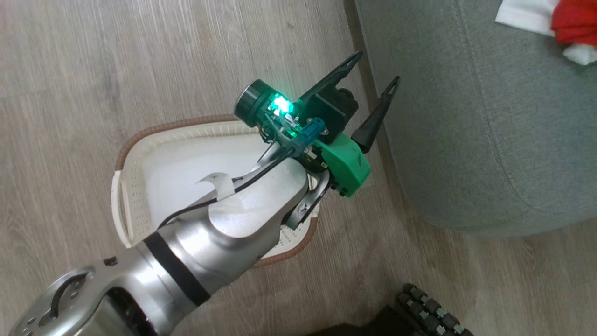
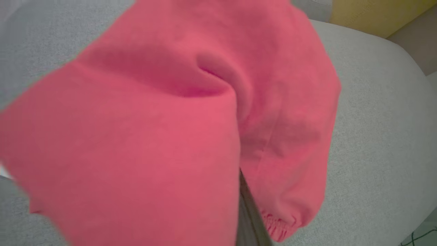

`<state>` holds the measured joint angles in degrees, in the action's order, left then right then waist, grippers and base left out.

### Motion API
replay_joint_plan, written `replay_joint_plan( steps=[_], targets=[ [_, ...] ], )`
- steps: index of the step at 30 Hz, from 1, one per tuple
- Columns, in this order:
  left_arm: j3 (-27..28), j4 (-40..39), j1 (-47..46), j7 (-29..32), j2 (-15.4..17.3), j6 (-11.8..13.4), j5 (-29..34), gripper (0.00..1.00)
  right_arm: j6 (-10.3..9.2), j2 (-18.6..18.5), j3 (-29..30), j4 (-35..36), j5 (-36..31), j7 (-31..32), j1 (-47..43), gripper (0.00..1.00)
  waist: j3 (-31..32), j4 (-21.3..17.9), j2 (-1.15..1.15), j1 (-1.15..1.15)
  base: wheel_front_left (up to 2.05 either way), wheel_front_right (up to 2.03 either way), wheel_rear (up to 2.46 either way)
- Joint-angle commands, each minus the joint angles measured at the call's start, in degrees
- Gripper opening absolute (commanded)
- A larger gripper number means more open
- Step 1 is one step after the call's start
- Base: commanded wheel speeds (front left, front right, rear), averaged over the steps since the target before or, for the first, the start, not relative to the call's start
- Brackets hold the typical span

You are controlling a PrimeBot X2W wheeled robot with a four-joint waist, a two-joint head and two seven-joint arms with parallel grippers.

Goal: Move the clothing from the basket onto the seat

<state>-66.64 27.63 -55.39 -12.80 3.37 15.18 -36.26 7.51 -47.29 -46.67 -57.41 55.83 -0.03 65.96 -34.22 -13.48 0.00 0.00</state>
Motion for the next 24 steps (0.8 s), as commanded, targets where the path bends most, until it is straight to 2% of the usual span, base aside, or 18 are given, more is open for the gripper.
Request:
replay_joint_plan(
  steps=[1, 6, 12, 18, 24],
  targets=[
    [0.7, -1.3, -1.0, -0.7, -0.5, 0.1, -0.6, 1.0, -0.02, -3.2, -1.6, 0.0, 1.2, -0.1, -0.4, 1.0, 1.5, 0.1, 0.0, 0.0, 0.0, 0.0, 0.0],
    [1.5, -0.2, 1.2, -1.7, -0.5, -0.4, -2.1, 1.0, -0.02, -3.7, -8.3, 0.7, 1.6, 1.8, -0.2, 1.0, 6.9, 0.0, 0.0, 0.0, 0.0, 0.0, 0.0],
    [3.4, -0.2, 4.3, -2.1, 0.1, -1.2, -2.8, 1.0, -0.02, -4.7, -13.4, 2.3, 2.1, 3.7, 0.8, 1.0, 11.8, 0.2, 0.0, 0.0, 0.0, 0.0, 0.0],
    [6.6, -2.9, 9.0, -2.2, 2.2, -1.8, -2.5, 1.0, -0.02, -6.7, -18.5, 5.1, 2.7, 3.1, 2.2, 1.0, 17.7, 1.0, 0.0, 0.0, 0.0, 0.0, 0.0],
    [9.8, -6.4, 13.7, -2.2, 4.4, -2.2, -1.6, 1.0, -0.02, -9.5, -21.0, 8.8, 5.1, -0.7, 2.8, 1.0, 22.5, 2.9, 0.0, 0.0, 0.0, 0.0, 0.0]
  ],
)
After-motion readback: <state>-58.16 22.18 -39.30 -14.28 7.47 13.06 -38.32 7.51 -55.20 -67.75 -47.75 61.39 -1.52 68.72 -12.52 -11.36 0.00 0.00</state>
